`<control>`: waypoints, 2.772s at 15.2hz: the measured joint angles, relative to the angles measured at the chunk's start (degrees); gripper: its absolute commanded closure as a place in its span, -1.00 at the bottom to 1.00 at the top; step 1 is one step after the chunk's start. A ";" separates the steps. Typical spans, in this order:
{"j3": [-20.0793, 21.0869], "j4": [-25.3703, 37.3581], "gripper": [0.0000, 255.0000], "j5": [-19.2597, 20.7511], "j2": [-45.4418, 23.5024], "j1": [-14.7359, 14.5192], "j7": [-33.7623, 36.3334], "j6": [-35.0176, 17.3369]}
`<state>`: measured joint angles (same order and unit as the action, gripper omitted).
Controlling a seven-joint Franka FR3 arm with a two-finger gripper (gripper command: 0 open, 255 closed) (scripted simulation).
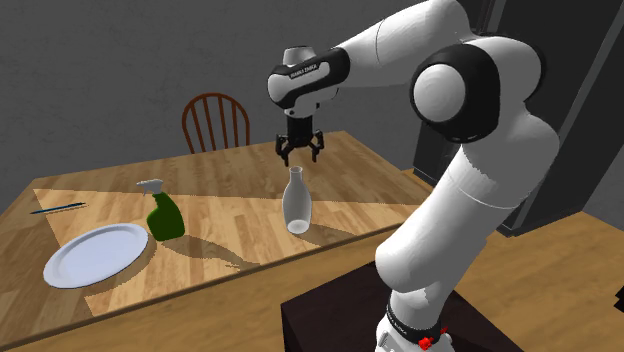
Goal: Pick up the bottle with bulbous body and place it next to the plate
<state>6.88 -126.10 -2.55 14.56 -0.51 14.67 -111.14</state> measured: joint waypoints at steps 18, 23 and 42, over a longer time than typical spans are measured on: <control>0.39 -0.34 1.00 0.30 -8.04 0.10 1.17 -8.85; 0.38 -0.31 1.00 0.30 -8.00 0.10 1.17 -8.84; 0.17 7.59 1.00 0.17 -5.37 0.17 1.17 1.76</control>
<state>7.05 -118.51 -2.38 9.19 -0.33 15.84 -109.38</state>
